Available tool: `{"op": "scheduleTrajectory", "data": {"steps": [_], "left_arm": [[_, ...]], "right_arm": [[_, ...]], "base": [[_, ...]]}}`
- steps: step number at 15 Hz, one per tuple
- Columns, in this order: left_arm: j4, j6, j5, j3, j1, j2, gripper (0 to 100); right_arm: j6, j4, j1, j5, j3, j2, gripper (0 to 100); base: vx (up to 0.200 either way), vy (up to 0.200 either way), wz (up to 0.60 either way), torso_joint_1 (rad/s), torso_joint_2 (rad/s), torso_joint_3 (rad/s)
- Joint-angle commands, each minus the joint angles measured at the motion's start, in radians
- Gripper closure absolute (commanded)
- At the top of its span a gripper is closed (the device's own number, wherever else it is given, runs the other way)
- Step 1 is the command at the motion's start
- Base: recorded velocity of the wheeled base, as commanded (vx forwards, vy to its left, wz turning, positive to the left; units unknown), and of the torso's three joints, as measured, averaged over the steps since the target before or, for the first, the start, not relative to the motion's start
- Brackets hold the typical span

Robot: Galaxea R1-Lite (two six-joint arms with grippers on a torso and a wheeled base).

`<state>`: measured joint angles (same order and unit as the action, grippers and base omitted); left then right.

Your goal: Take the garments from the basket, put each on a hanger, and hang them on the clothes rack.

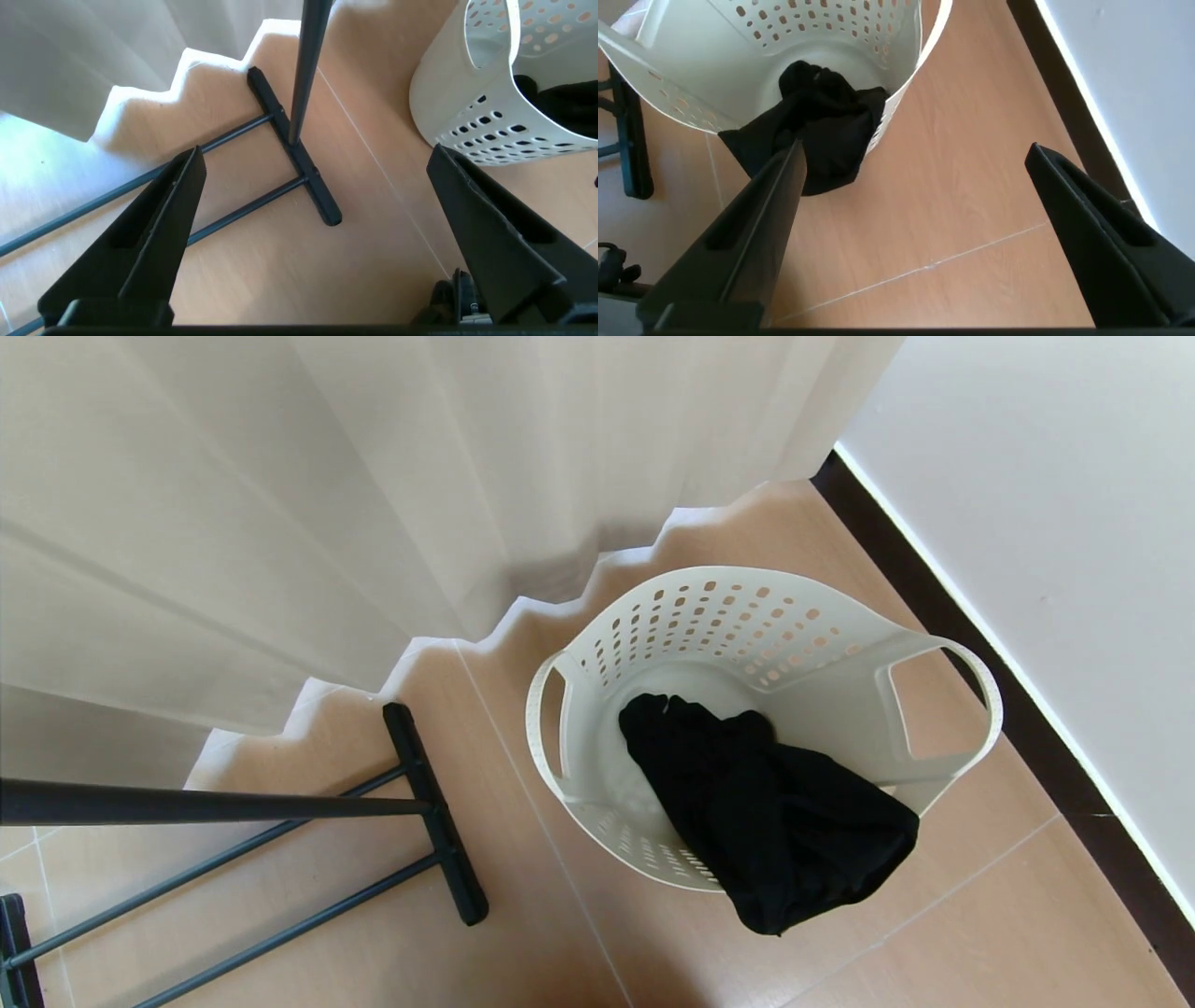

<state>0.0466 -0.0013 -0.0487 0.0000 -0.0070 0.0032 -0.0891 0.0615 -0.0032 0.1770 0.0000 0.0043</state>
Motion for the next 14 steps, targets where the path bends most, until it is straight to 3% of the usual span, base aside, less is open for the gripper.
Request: {"op": "scheduleTrajectory", "data": {"steps": [1,3,4,5,7,8,11,12,14], "left_arm": [[0.001,-0.003,0.004,0.000,0.001,0.000,0],[0.001,0.000,0.000,0.000,0.001,0.000,0],[0.001,0.000,0.000,0.000,0.001,0.000,0],[0.001,0.000,0.001,0.000,0.001,0.000,0],[0.001,0.000,0.001,0.000,0.001,0.000,0],[0.001,0.000,0.001,0.000,0.001,0.000,0],[0.001,0.000,0.001,0.000,0.001,0.000,0],[0.001,0.000,0.001,0.000,0.001,0.000,0],[0.001,0.000,0.001,0.000,0.001,0.000,0]], "right_arm": [[-0.037,-0.008,0.000,0.058,-0.029,0.091,0],[-0.038,-0.028,0.009,0.075,-0.114,0.253,0],[-0.038,-0.028,0.009,0.075,-0.114,0.253,0],[-0.135,-0.042,0.083,0.078,-0.164,0.461,0],[-0.253,-0.046,0.126,0.079,-0.192,0.614,0],[-0.360,-0.066,0.173,0.075,-0.238,0.750,0],[-0.725,-0.293,0.264,0.039,-0.522,1.089,0],[-0.797,-0.408,0.267,0.039,-0.635,1.163,0],[-0.814,-0.583,0.285,0.027,-0.841,1.283,0]], "base": [[0.000,0.000,0.00,0.000,0.00,0.000],[0.000,0.000,0.00,0.000,0.00,0.000],[0.000,0.000,0.00,0.000,0.00,0.000],[0.000,0.000,0.00,0.000,0.00,0.000],[0.000,0.000,0.00,0.000,0.00,0.000],[0.000,0.000,0.00,0.000,0.00,0.000],[0.000,0.000,0.00,0.000,0.00,0.000],[0.000,0.000,0.00,0.000,0.00,0.000],[0.000,0.000,0.00,0.000,0.00,0.000]]}}
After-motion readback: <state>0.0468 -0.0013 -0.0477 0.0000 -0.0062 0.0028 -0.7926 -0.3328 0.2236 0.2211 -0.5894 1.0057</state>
